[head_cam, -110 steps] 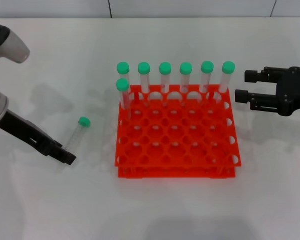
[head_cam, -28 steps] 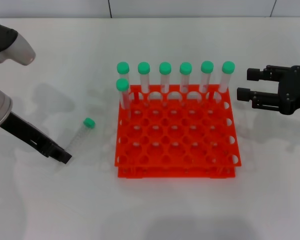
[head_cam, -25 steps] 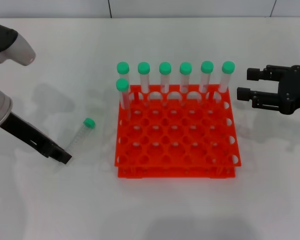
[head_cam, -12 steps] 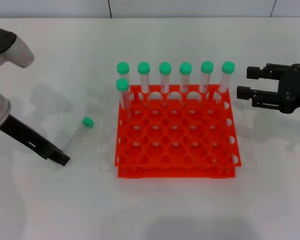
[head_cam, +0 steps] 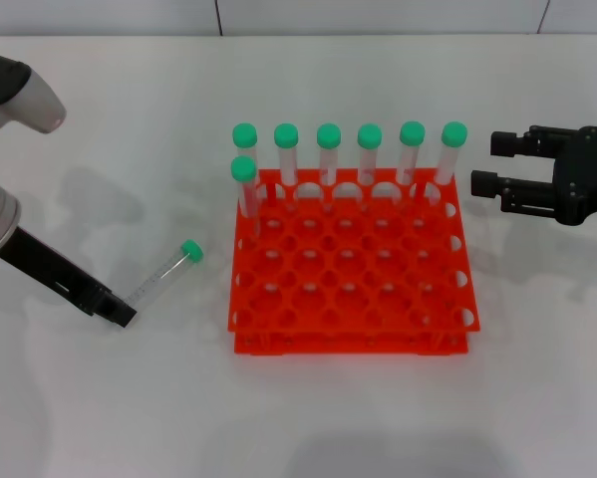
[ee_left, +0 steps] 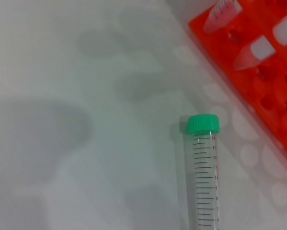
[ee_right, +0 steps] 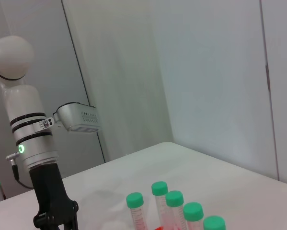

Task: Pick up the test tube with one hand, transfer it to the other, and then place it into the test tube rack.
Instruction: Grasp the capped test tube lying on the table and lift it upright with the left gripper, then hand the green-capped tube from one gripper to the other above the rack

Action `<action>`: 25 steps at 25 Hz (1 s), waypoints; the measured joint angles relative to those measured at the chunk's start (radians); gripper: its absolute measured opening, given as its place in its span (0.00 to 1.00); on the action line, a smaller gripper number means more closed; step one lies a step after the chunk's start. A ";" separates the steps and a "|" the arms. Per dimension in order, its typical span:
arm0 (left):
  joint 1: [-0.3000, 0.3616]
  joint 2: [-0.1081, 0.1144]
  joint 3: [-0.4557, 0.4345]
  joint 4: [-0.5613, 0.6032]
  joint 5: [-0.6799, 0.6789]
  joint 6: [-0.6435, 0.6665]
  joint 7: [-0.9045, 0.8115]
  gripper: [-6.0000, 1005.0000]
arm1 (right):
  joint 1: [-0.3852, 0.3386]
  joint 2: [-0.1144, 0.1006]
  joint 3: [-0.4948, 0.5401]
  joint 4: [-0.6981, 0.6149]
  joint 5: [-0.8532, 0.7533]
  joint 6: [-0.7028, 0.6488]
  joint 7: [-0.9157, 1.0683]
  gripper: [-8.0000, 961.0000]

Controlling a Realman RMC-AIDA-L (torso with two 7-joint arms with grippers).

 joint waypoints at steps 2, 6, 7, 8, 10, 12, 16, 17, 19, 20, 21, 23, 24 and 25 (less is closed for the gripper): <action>0.000 0.000 -0.001 0.000 -0.001 0.000 0.000 0.19 | 0.000 0.000 0.000 0.000 0.000 0.000 0.000 0.65; 0.003 0.000 -0.006 -0.001 -0.006 -0.001 -0.001 0.19 | -0.002 0.000 0.005 0.000 0.000 0.000 0.000 0.65; 0.003 0.000 -0.006 -0.001 -0.006 -0.001 -0.001 0.19 | -0.002 0.000 0.008 0.000 0.000 0.000 0.000 0.65; 0.004 0.000 -0.010 -0.001 -0.008 -0.003 -0.001 0.19 | -0.003 0.000 0.010 0.000 0.000 -0.001 0.000 0.65; 0.006 0.001 -0.026 0.000 -0.011 -0.008 -0.002 0.19 | -0.004 0.001 0.012 0.000 0.002 -0.001 0.000 0.65; 0.009 0.002 -0.049 0.004 -0.012 -0.010 0.001 0.19 | -0.004 0.001 0.012 0.000 0.003 -0.001 0.000 0.65; 0.024 0.003 -0.106 0.016 -0.035 -0.018 0.031 0.19 | -0.004 0.002 0.012 0.000 0.004 -0.001 0.000 0.65; 0.024 0.003 -0.106 0.016 -0.035 -0.018 0.031 0.19 | -0.005 0.002 0.012 0.000 0.005 -0.001 0.000 0.65; 0.038 0.004 -0.108 0.033 -0.064 -0.021 0.045 0.19 | -0.005 0.002 0.012 0.001 0.010 -0.001 -0.002 0.65; 0.045 0.004 -0.108 0.044 -0.080 -0.022 0.053 0.19 | -0.005 0.002 0.012 0.002 0.012 -0.001 -0.003 0.65; 0.055 0.004 -0.108 0.058 -0.097 -0.024 0.062 0.19 | -0.005 0.002 0.012 0.002 0.014 -0.001 -0.004 0.65; 0.068 0.006 -0.110 0.075 -0.127 -0.026 0.075 0.19 | -0.005 0.002 0.012 0.002 0.015 0.000 -0.004 0.65; 0.076 0.010 -0.113 0.086 -0.149 -0.031 0.083 0.19 | -0.005 0.002 0.012 0.003 0.016 0.000 -0.005 0.65; 0.085 0.014 -0.116 0.097 -0.171 -0.036 0.090 0.19 | -0.006 0.002 0.012 0.003 0.016 0.001 -0.005 0.65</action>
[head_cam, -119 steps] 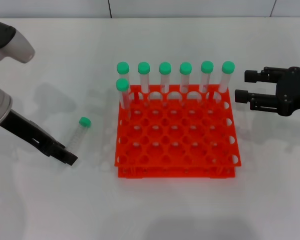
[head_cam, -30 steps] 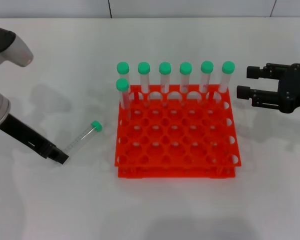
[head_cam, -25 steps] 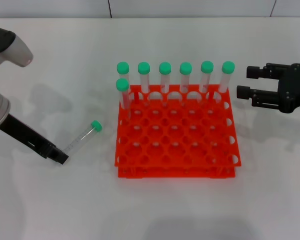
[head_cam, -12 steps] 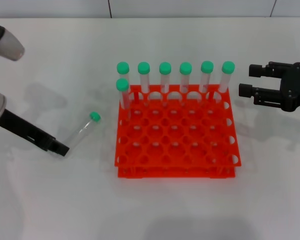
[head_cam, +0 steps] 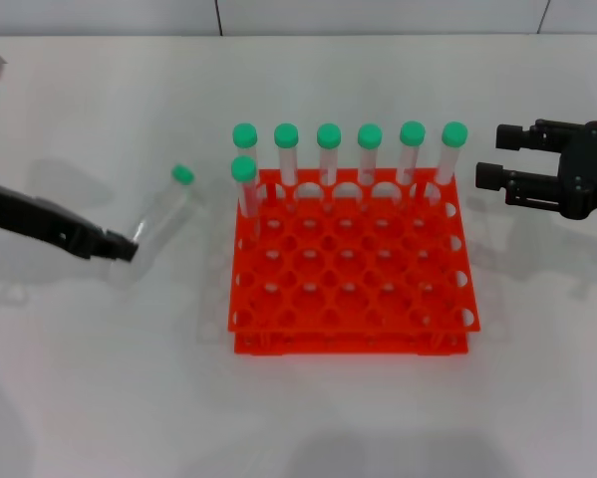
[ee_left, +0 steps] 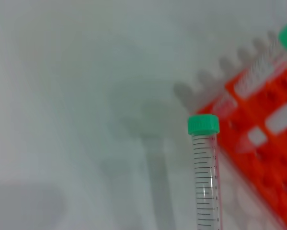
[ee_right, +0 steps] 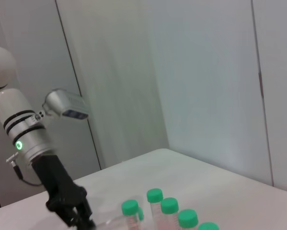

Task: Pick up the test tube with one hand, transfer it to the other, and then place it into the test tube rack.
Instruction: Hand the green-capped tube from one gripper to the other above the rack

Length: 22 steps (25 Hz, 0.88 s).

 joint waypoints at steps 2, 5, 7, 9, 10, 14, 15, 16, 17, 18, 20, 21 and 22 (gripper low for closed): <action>0.016 0.005 -0.005 0.022 -0.038 -0.010 0.011 0.19 | -0.001 0.000 0.000 0.001 0.001 0.003 0.000 0.65; 0.050 0.014 -0.007 0.073 -0.122 -0.027 0.033 0.19 | -0.001 0.000 0.000 0.005 0.008 0.007 -0.001 0.64; 0.072 0.022 -0.017 0.102 -0.189 -0.040 0.051 0.19 | 0.000 -0.001 0.000 0.007 0.014 0.008 -0.002 0.64; 0.082 0.027 -0.036 0.116 -0.236 -0.046 0.069 0.19 | 0.000 -0.001 0.000 0.008 0.021 0.008 -0.002 0.64; 0.087 0.031 -0.078 0.126 -0.306 -0.050 0.107 0.19 | -0.001 -0.001 0.000 0.008 0.027 0.008 -0.003 0.64; 0.091 0.026 -0.141 0.126 -0.450 -0.072 0.205 0.19 | -0.002 -0.001 0.000 0.008 0.035 0.008 -0.007 0.64; 0.091 0.021 -0.144 0.121 -0.491 -0.085 0.232 0.19 | -0.001 -0.001 0.000 0.008 0.036 0.008 -0.008 0.64; 0.089 0.016 -0.144 0.116 -0.523 -0.095 0.253 0.19 | -0.001 -0.001 0.000 0.008 0.036 0.008 -0.009 0.64; 0.085 0.009 -0.141 0.108 -0.561 -0.103 0.282 0.19 | 0.000 -0.001 0.000 0.008 0.036 0.008 -0.009 0.64; 0.080 0.003 -0.140 0.100 -0.587 -0.108 0.308 0.19 | 0.001 -0.001 0.000 0.008 0.036 0.007 -0.009 0.64; 0.065 -0.015 -0.138 0.075 -0.645 -0.114 0.372 0.19 | 0.002 -0.001 0.000 0.007 0.036 0.005 -0.009 0.64; 0.055 -0.026 -0.135 0.056 -0.677 -0.115 0.417 0.19 | 0.002 -0.001 0.000 0.005 0.036 0.003 -0.009 0.64; 0.044 -0.036 -0.130 0.034 -0.708 -0.115 0.461 0.19 | 0.001 -0.002 0.001 0.004 0.036 0.002 -0.009 0.64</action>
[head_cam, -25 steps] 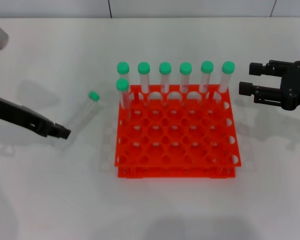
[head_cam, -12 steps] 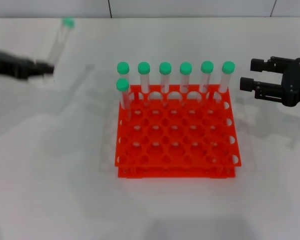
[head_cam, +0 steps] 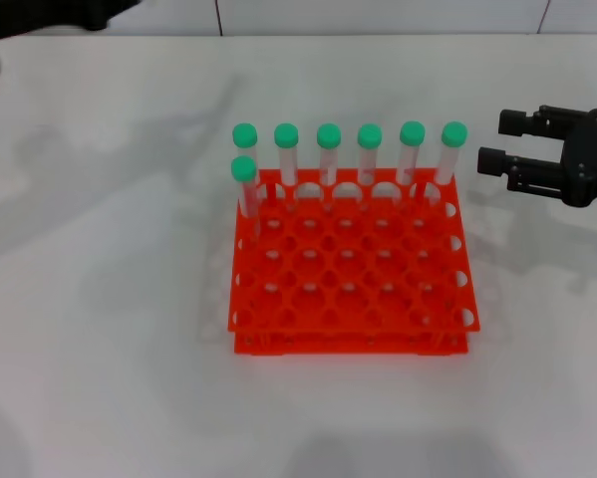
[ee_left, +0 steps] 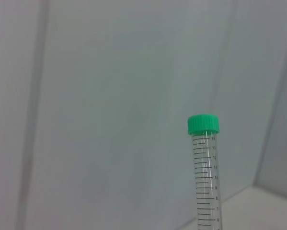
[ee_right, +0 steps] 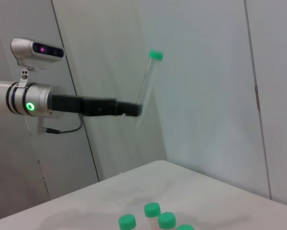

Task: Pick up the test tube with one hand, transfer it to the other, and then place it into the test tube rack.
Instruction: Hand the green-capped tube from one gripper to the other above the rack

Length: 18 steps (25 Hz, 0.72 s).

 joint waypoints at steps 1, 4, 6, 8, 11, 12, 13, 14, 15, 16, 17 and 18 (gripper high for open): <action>-0.007 -0.004 0.005 -0.013 -0.015 0.000 0.024 0.19 | -0.001 0.000 0.001 -0.002 0.000 -0.001 0.000 0.64; -0.040 -0.014 0.018 -0.065 -0.040 0.001 0.067 0.19 | -0.002 0.000 0.007 -0.004 0.000 -0.003 0.000 0.64; -0.068 -0.020 0.022 -0.113 -0.045 0.005 0.099 0.19 | -0.003 0.000 0.012 -0.004 0.000 -0.005 0.000 0.64; -0.085 -0.025 0.032 -0.143 -0.047 0.007 0.119 0.19 | -0.002 0.000 0.013 -0.005 0.000 -0.005 0.000 0.64; -0.105 -0.027 0.075 -0.176 -0.049 0.009 0.136 0.18 | 0.000 0.000 0.013 -0.005 0.000 -0.010 -0.004 0.64; -0.105 -0.027 0.075 -0.176 -0.049 0.009 0.136 0.18 | 0.000 0.000 0.013 -0.005 0.000 -0.010 -0.004 0.64; -0.112 -0.032 0.102 -0.187 -0.052 0.012 0.146 0.18 | 0.001 0.000 0.013 -0.006 0.000 -0.013 -0.006 0.64; -0.116 -0.039 0.123 -0.190 -0.054 0.017 0.150 0.18 | 0.004 0.000 0.013 -0.007 0.000 -0.017 -0.009 0.64; -0.116 -0.039 0.127 -0.190 -0.054 0.018 0.150 0.18 | 0.004 0.000 0.013 -0.007 0.000 -0.017 -0.009 0.64; -0.116 -0.043 0.142 -0.191 -0.055 0.021 0.151 0.18 | 0.005 0.000 0.013 -0.007 0.001 -0.017 -0.009 0.63; -0.116 -0.046 0.154 -0.191 -0.055 0.024 0.152 0.18 | 0.005 0.000 0.013 -0.008 0.005 -0.017 -0.010 0.63; -0.116 -0.048 0.170 -0.191 -0.057 0.026 0.153 0.18 | 0.005 -0.001 0.013 -0.008 0.014 -0.017 -0.011 0.63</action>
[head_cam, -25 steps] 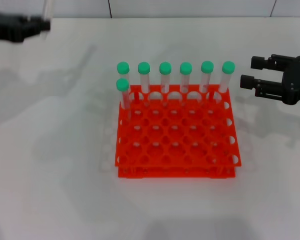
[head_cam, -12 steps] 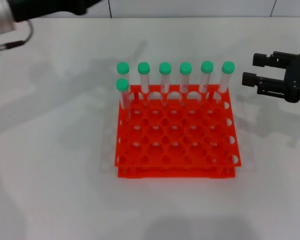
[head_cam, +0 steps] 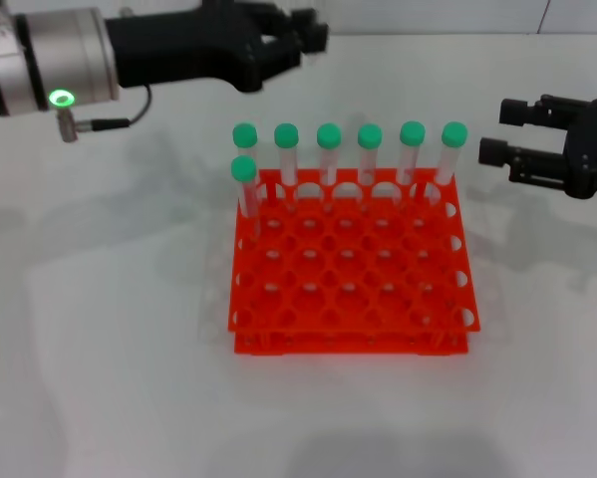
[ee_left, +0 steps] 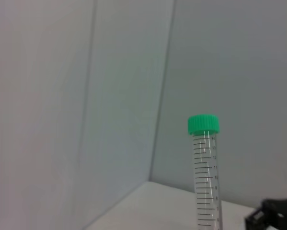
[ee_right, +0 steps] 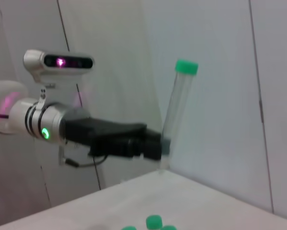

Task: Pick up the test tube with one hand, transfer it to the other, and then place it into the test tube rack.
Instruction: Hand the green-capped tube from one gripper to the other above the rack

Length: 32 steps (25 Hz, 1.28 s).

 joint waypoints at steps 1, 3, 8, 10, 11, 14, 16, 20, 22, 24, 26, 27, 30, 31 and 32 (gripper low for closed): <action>0.000 -0.001 0.014 -0.001 -0.002 0.002 0.002 0.18 | -0.001 -0.001 0.000 -0.001 0.011 0.000 -0.001 0.63; 0.000 -0.002 0.030 -0.005 -0.007 0.014 0.016 0.18 | -0.004 -0.004 0.001 -0.003 0.024 0.000 -0.002 0.63; 0.002 -0.003 0.042 -0.023 -0.004 0.040 0.049 0.18 | -0.004 -0.005 0.022 -0.010 0.034 -0.014 -0.003 0.63; 0.005 -0.003 0.042 -0.042 0.001 0.051 0.061 0.18 | -0.001 -0.005 0.033 -0.011 0.035 -0.022 -0.003 0.63; 0.006 -0.003 0.043 -0.050 0.002 0.055 0.066 0.18 | 0.000 -0.005 0.038 -0.013 0.036 -0.023 -0.003 0.63; 0.009 -0.003 0.047 -0.075 0.010 0.059 0.082 0.18 | 0.004 -0.003 0.047 -0.020 0.036 -0.024 -0.003 0.63; 0.010 -0.003 0.050 -0.087 0.015 0.056 0.086 0.18 | 0.010 -0.003 0.047 -0.022 0.036 -0.024 -0.004 0.63; 0.011 -0.003 0.054 -0.102 0.021 0.052 0.088 0.18 | 0.022 -0.002 0.048 -0.024 0.036 -0.022 -0.006 0.63; 0.011 -0.003 0.054 -0.103 0.023 0.051 0.087 0.18 | 0.027 -0.002 0.049 -0.025 0.036 -0.021 -0.008 0.63; 0.010 -0.004 0.055 -0.105 0.026 0.051 0.083 0.18 | 0.033 -0.001 0.049 -0.025 0.036 -0.020 -0.011 0.63; 0.007 -0.004 0.055 -0.109 0.030 0.050 0.082 0.18 | 0.043 0.001 0.048 -0.024 0.036 -0.017 -0.014 0.63; 0.005 -0.004 0.056 -0.113 0.032 0.049 0.082 0.18 | 0.049 0.002 0.048 -0.023 0.036 -0.016 -0.015 0.63; -0.001 -0.004 0.057 -0.118 0.041 0.044 0.081 0.18 | 0.066 0.003 0.045 -0.016 0.037 -0.014 -0.015 0.63; -0.002 -0.004 0.057 -0.118 0.044 0.040 0.080 0.18 | 0.072 0.003 0.044 -0.014 0.037 -0.014 -0.015 0.62; -0.002 -0.004 0.057 -0.118 0.045 0.039 0.080 0.18 | 0.075 0.003 0.043 -0.015 0.037 -0.014 -0.015 0.62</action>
